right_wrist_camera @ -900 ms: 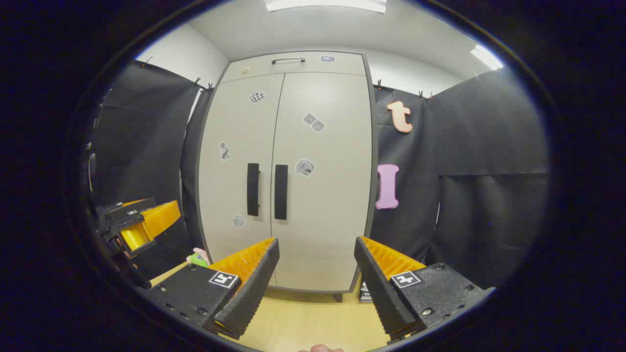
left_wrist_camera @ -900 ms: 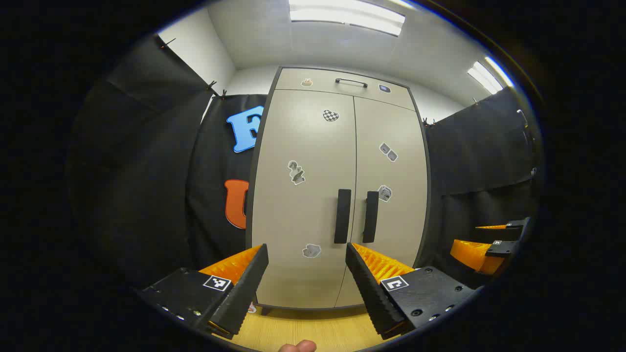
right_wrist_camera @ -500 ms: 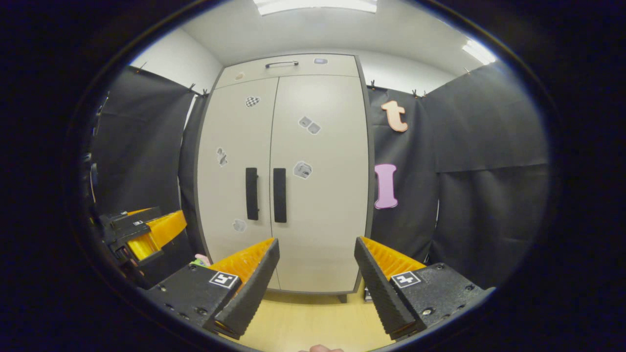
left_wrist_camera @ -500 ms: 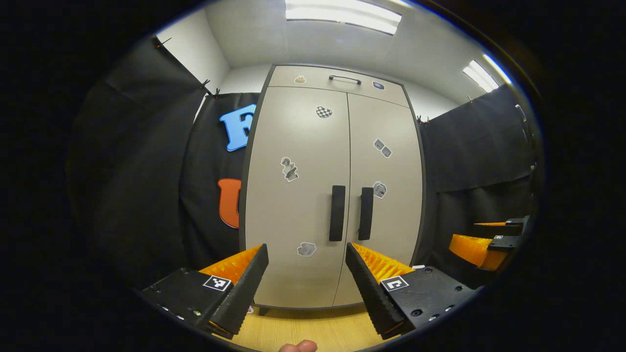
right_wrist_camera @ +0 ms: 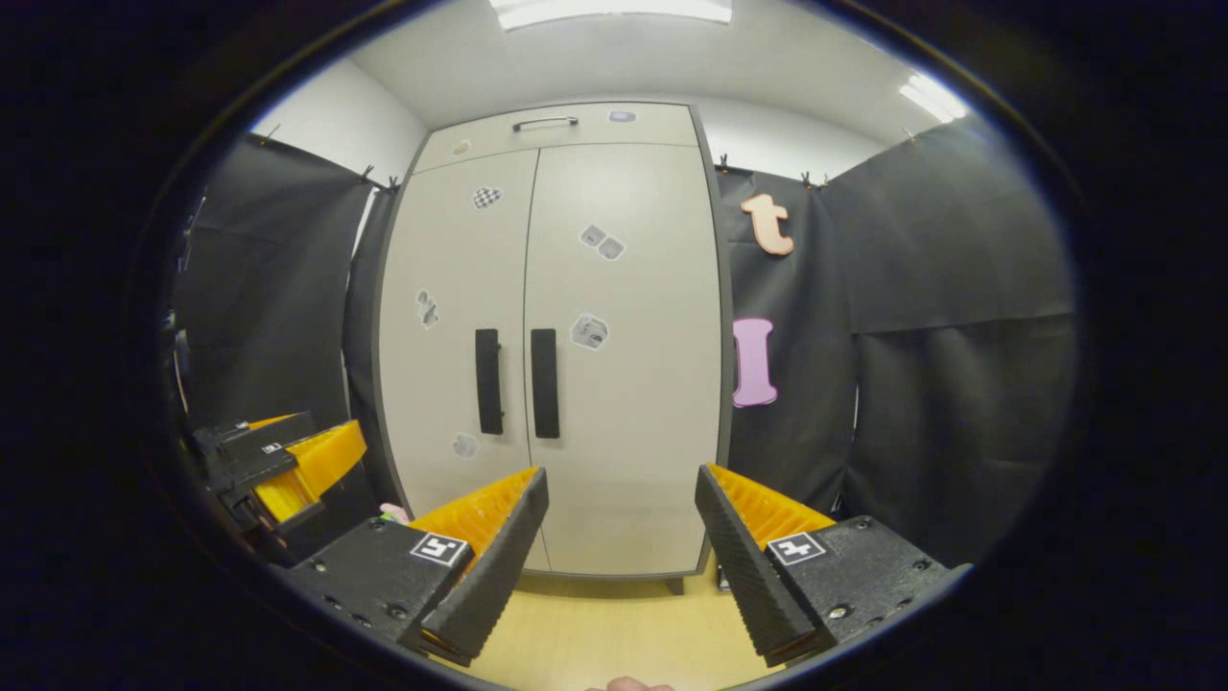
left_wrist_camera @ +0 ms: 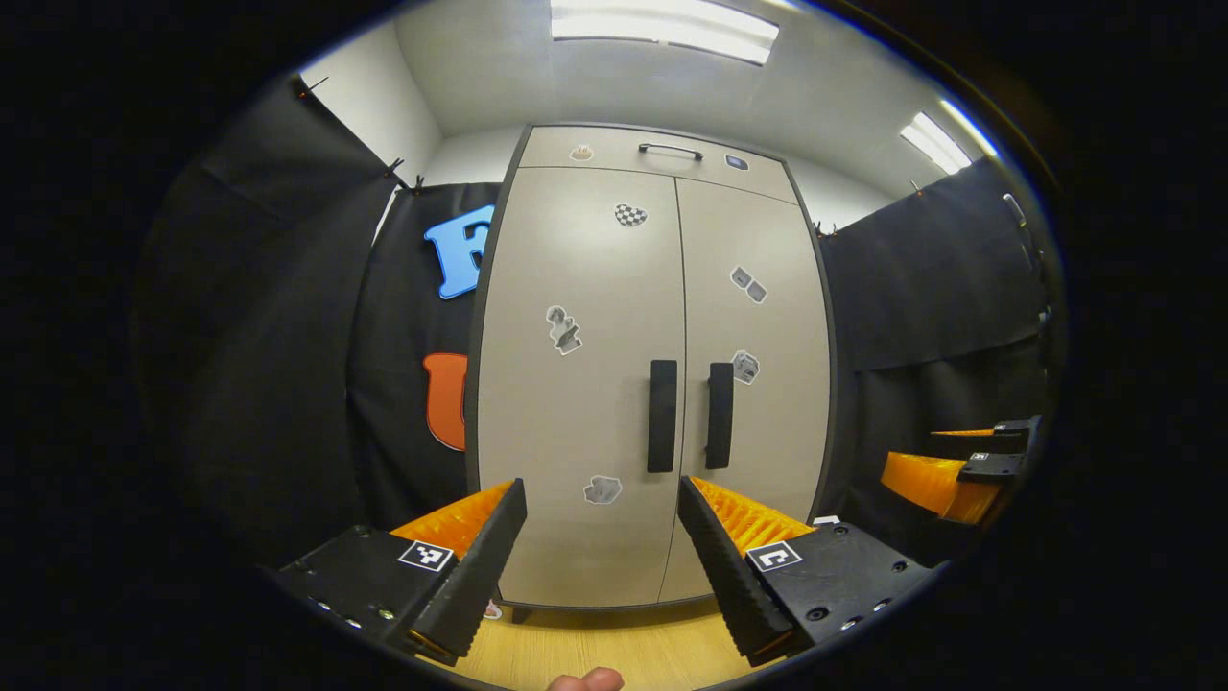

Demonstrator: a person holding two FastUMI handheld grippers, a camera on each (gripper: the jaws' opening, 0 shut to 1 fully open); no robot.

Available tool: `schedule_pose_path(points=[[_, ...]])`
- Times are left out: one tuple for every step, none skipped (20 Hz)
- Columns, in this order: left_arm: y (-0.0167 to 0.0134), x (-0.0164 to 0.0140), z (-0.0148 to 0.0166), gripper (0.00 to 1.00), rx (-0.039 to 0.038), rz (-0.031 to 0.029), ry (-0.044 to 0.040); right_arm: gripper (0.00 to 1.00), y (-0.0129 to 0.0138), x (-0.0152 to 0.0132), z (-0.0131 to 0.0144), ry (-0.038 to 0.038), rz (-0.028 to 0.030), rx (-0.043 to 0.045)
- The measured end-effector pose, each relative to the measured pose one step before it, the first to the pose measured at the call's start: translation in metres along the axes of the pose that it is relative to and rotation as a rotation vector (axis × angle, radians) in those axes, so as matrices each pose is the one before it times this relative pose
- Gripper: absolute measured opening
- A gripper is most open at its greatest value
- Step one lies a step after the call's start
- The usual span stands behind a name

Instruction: Open the right door of the double-door shoe cabinet with the right hand, and open the left door with the left hand.

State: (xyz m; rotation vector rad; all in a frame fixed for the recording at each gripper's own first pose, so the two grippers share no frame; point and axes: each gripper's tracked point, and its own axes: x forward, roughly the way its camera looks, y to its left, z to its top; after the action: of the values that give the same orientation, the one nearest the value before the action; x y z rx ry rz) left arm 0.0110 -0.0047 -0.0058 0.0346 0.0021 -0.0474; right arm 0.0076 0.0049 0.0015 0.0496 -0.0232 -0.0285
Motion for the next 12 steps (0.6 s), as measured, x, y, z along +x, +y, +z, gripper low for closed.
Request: schedule_pose_path(points=[[-0.00078, 0.00043, 0.00121, 0.95, 0.00084, -0.00134, -0.00484, 0.98, -0.00018, 0.00012, 0.00058, -0.00162, -0.00103, 0.00002], [-0.00006, 0.00030, 0.00055, 0.95, 0.00390, -0.00210, -0.00389, 0.98, -0.00006, 0.00084, -0.00101, 0.00146, -0.00092, -0.00094], [0.00042, 0.00079, 0.00061, 0.95, 0.00650, 0.00155, -0.00206, 0.98, 0.00000, 0.00051, -0.00047, 0.00426, 0.00030, -0.00092], [0.00157, 0.00009, 0.00038, 0.95, 0.00459, 0.00545, -0.00125, 0.98, 0.00031, 0.00038, -0.00059, 0.00194, 0.00031, 0.00004], [0.00011, 0.00039, 0.00125, 0.95, 0.00183, 0.00042, -0.00202, 0.98, 0.00027, 0.00024, 0.00043, 0.00033, -0.00060, 0.00079], [-0.00022, 0.00032, -0.00014, 0.95, -0.00067, -0.00155, -0.00165, 0.99, -0.00021, -0.00005, 0.00013, -0.00186, -0.00077, -0.00044], [-0.00006, -0.00033, -0.00076, 0.95, -0.00098, -0.00177, 0.00023, 0.98, -0.00021, 0.00012, 0.00079, -0.00251, -0.00238, -0.00200], [-0.00107, -0.00083, 0.00027, 0.95, -0.00366, -0.00541, -0.00126, 0.98, 0.00000, 0.00079, -0.00067, -0.00138, -0.00111, -0.00155], [-0.00128, -0.00005, 0.00034, 0.95, -0.00448, -0.00597, -0.00083, 0.98, 0.00106, 0.00112, -0.00055, 0.00348, 0.00017, -0.00011], [-0.00082, -0.00023, -0.00114, 0.95, -0.00124, -0.00372, 0.00355, 0.96, 0.00200, 0.00155, -0.00115, 0.00409, 0.00381, 0.00225], [-0.00057, -0.00045, -0.00073, 0.95, 0.00285, -0.00232, 0.00186, 0.99, 0.00329, 0.00271, 0.00142, -0.00137, 0.00910, 0.00612], [0.00103, -0.00159, -0.00051, 0.95, 0.00509, -0.00039, -0.00009, 0.99, 0.00285, 0.00375, 0.00043, 0.00168, 0.00985, 0.00744]])
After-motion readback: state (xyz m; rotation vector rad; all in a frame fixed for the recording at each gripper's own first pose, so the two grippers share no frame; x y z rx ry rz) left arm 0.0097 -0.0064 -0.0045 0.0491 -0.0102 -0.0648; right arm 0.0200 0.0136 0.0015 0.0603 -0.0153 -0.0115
